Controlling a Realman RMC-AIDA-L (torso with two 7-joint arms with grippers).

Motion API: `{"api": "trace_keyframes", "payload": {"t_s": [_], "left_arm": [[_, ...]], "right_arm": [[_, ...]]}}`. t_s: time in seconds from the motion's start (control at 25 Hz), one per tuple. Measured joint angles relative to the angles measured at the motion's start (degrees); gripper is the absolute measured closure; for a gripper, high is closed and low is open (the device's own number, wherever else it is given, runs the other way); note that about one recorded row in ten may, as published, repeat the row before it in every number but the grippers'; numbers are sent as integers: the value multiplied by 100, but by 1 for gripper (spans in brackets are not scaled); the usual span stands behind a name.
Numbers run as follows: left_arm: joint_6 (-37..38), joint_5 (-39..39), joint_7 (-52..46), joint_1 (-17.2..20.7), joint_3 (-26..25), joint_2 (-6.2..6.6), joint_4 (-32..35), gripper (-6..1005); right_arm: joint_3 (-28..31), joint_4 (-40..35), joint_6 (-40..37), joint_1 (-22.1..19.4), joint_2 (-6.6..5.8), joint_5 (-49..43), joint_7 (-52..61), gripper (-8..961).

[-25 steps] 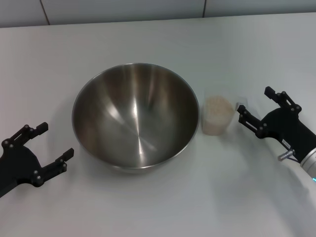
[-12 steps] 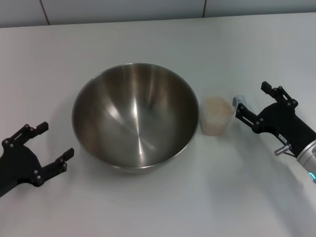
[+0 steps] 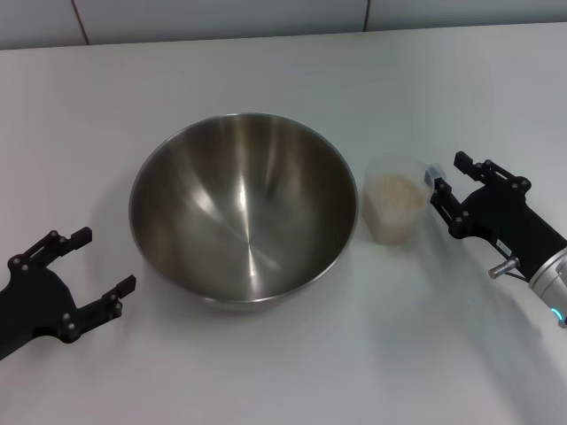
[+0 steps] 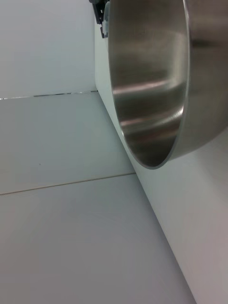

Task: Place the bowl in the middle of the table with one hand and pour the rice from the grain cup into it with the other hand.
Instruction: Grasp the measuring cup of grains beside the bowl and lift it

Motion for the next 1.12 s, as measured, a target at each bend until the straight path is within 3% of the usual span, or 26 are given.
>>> {"api": "trace_keyframes", "payload": {"t_s": [0.4,0.52,0.72,1.12], "left_arm": [[426,-37,-28,91,-91,120,2,153],[494,-26,-117,97,-90,158,0,153],[599,-13,-161,100,-90,203,0,153],[704,0,-166,81,-38,243,6,153]], "right_arm": [[2,1,1,-17,6,0,0,575],[49,4,1,-18,7,0,-26,788],[73,9,-22,-28,7,0,-55,943],[348,10,-694,-125,7,-1,-104,943]]}}
